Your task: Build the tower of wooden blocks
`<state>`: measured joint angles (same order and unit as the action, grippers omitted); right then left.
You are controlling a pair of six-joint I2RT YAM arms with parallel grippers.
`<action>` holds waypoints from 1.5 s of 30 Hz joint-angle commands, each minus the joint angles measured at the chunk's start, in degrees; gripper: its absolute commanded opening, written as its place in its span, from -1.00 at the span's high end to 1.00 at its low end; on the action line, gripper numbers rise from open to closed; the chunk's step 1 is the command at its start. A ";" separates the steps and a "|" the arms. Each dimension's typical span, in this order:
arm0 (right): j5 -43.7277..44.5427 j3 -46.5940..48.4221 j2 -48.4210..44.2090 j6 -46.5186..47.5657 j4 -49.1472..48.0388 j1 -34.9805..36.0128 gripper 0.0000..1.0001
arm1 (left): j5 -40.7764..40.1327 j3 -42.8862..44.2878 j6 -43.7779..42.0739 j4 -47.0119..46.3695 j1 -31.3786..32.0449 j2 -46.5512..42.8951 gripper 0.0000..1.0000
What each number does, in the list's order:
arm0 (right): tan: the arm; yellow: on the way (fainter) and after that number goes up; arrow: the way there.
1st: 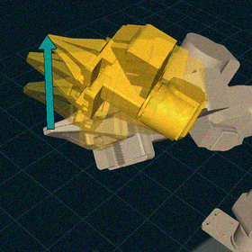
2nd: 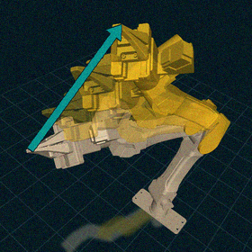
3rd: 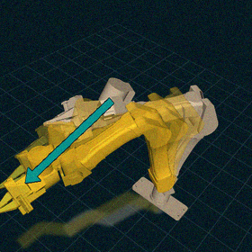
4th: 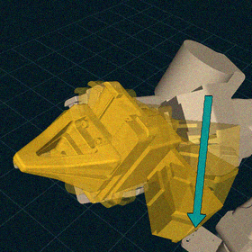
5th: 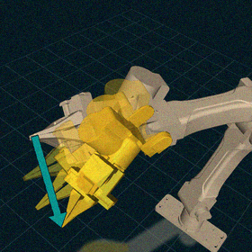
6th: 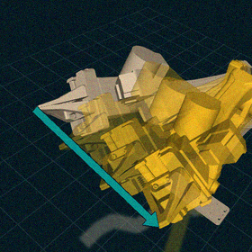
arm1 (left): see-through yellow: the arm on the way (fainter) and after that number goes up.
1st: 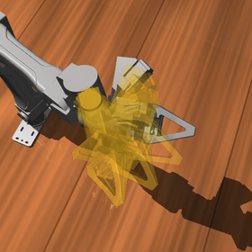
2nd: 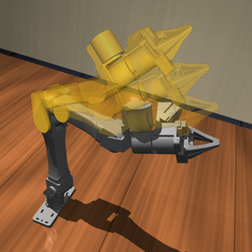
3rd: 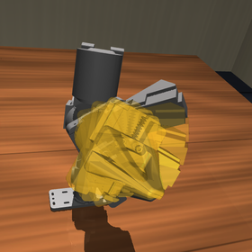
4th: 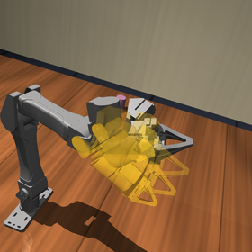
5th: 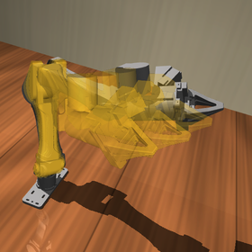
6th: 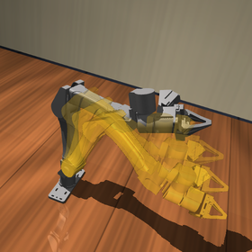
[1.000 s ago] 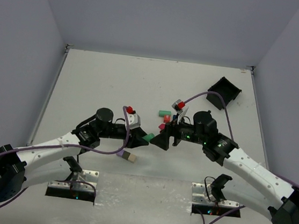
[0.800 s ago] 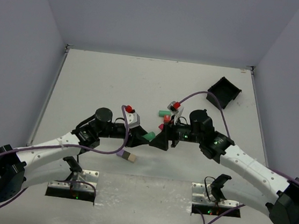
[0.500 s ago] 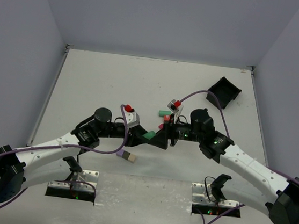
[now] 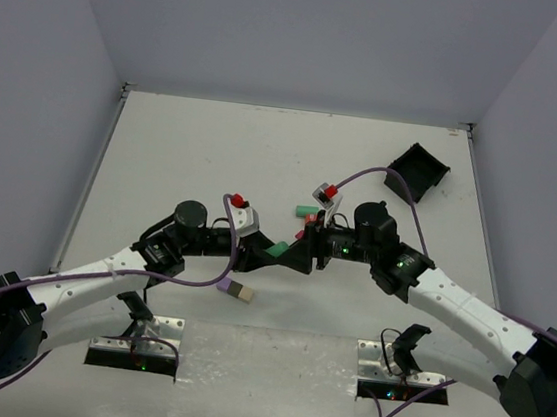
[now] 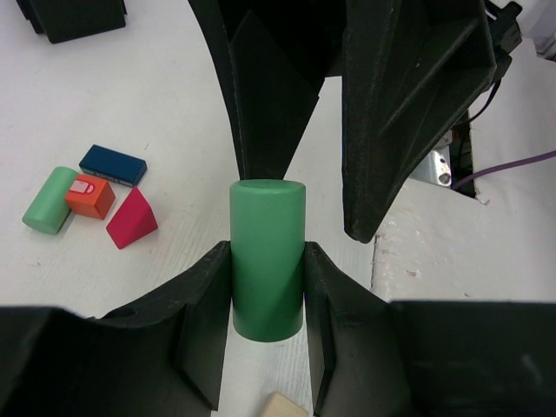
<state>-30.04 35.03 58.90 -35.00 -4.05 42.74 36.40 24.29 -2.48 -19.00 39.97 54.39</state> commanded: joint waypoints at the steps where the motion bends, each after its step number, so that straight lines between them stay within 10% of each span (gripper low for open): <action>1: 1.13 1.45 0.95 -1.56 -3.92 0.12 -0.10 | -0.34 0.23 -0.04 -2.44 0.02 -1.65 0.78; 23: 2.80 0.96 1.96 -3.84 -5.89 0.11 0.22 | -2.92 0.05 0.33 -3.58 0.02 -1.96 0.74; 28: 2.71 1.01 2.27 -1.47 -5.89 0.15 0.52 | -4.76 -0.04 1.95 -4.37 0.02 -1.92 -0.12; 30: 4.81 1.42 1.94 1.03 -4.91 0.14 0.64 | -4.86 -0.44 1.95 -4.52 0.02 -2.07 -0.94; 40: 27.37 3.38 -2.15 8.46 4.43 0.15 0.69 | -11.59 0.80 6.90 -3.17 0.07 -3.17 -1.00; 45: 28.86 1.78 -3.69 12.90 6.84 0.23 0.71 | -43.60 8.22 23.33 9.74 -0.10 -3.44 -1.00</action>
<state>-5.74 35.42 57.13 -27.37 1.97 42.86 18.09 24.87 7.22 -16.80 40.01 51.69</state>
